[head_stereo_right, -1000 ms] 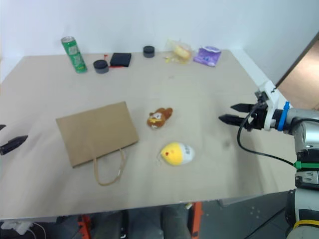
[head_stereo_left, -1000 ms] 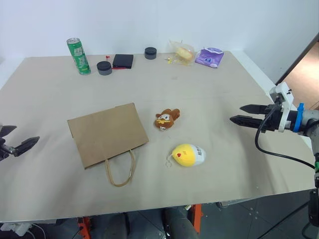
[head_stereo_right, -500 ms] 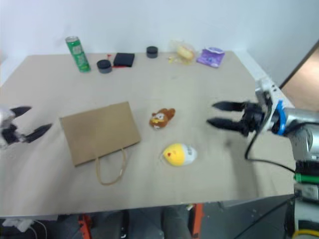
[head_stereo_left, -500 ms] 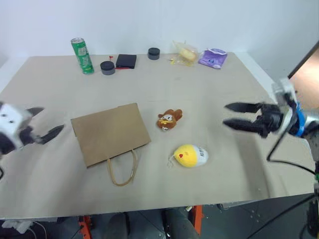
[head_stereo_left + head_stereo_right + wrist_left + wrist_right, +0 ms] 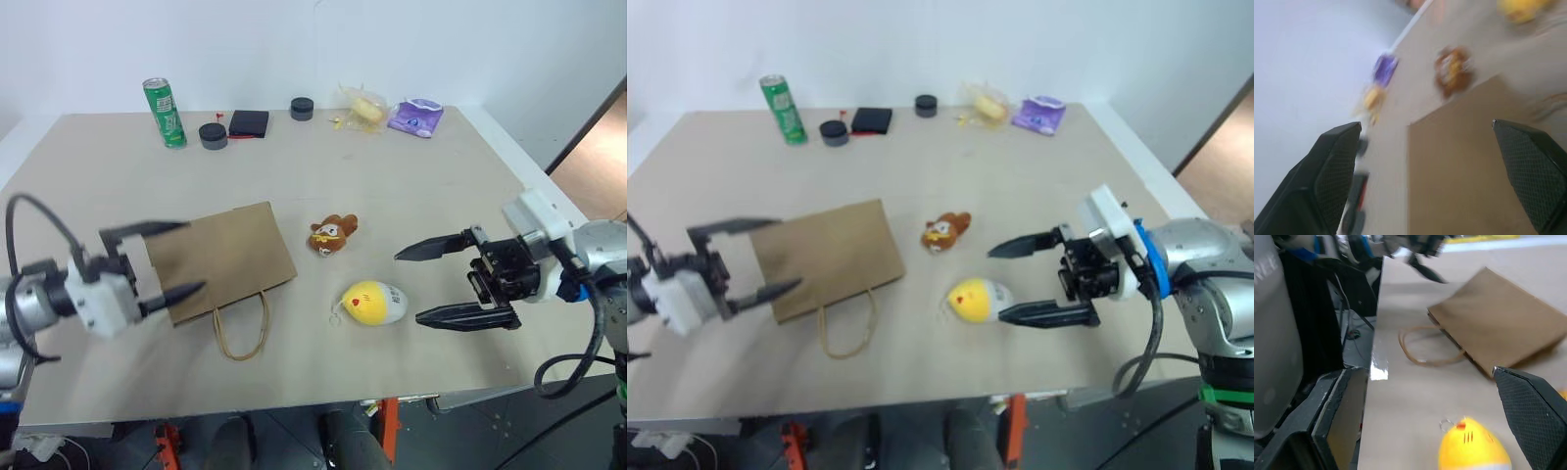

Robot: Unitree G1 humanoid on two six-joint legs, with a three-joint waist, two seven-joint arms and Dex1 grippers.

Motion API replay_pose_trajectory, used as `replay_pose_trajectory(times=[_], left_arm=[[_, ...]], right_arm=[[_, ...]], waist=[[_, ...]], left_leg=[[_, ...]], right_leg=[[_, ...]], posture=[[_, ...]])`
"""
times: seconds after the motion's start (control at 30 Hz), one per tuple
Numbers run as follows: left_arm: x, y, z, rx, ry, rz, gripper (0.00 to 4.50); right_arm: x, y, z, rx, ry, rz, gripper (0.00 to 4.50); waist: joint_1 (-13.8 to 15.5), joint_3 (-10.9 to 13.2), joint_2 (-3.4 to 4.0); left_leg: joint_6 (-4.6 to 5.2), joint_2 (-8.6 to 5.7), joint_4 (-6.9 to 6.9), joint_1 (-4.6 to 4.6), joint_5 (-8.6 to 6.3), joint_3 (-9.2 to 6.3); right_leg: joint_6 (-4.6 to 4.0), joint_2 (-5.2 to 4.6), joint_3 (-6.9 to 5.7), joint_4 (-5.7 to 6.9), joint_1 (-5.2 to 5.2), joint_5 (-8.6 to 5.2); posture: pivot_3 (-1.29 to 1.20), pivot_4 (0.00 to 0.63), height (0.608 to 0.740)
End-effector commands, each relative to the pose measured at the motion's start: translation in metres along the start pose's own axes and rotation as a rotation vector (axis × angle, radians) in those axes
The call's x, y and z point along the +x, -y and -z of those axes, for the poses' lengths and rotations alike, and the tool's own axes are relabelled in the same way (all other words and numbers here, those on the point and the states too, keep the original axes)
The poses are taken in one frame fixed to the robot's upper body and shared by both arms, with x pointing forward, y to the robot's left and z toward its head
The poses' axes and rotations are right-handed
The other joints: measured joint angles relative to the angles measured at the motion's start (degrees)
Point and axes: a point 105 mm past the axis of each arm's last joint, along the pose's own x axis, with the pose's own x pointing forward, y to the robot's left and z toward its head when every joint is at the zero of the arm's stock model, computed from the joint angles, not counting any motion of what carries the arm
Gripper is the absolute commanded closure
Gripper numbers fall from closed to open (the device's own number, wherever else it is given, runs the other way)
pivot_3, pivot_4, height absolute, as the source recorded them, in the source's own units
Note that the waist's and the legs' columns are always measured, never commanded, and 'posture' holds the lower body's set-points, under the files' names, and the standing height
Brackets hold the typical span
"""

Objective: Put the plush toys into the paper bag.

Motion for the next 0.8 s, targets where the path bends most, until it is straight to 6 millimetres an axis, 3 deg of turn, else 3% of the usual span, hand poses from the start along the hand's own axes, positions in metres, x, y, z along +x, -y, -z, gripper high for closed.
replay_pose_trajectory(times=[0.03, 0.3, 0.57, 0.8], left_arm=[[-0.004, 0.025, -0.024, 0.129, 0.109, 0.084, 0.07], [0.004, 0.039, -0.021, 0.239, 0.138, 0.082, 0.07], [0.01, 0.057, -0.011, 0.236, 0.12, 0.14, 0.07], [0.019, 0.06, -0.005, 0.23, 0.11, 0.113, 0.07]], right_arm=[[0.0, -0.002, -0.002, -0.042, -0.018, 0.019, 0.0], [0.004, -0.007, -0.002, -0.024, 0.005, 0.042, 0.0], [0.004, -0.007, -0.004, -0.021, 0.004, 0.054, 0.0], [0.004, -0.007, -0.005, -0.017, 0.002, 0.058, 0.0]], waist=[[0.07, -0.01, 0.01], [0.64, -0.03, 0.05], [0.48, -0.04, 0.06], [0.51, -0.04, 0.06]], left_leg=[[0.0, 0.01, 0.0, 0.0, 0.0, 0.0], [0.16, 0.03, 0.09, 0.03, 0.12, 0.06], [0.18, 0.05, 0.28, 0.07, 0.14, 0.27], [0.16, 0.07, 0.24, 0.05, 0.13, 0.27]], right_leg=[[0.0, 0.0, -0.01, 0.0, -0.01, 0.0], [-0.01, -0.02, -0.01, 0.0, 0.09, 0.06], [0.11, -0.06, 0.15, 0.0, 0.11, 0.16], [0.14, -0.06, 0.14, 0.01, 0.08, 0.2]], posture=[[0.0, 0.15, 0.74], [0.0, 0.15, 0.74], [0.0, 0.15, 0.74], [0.0, 0.15, 0.74]])
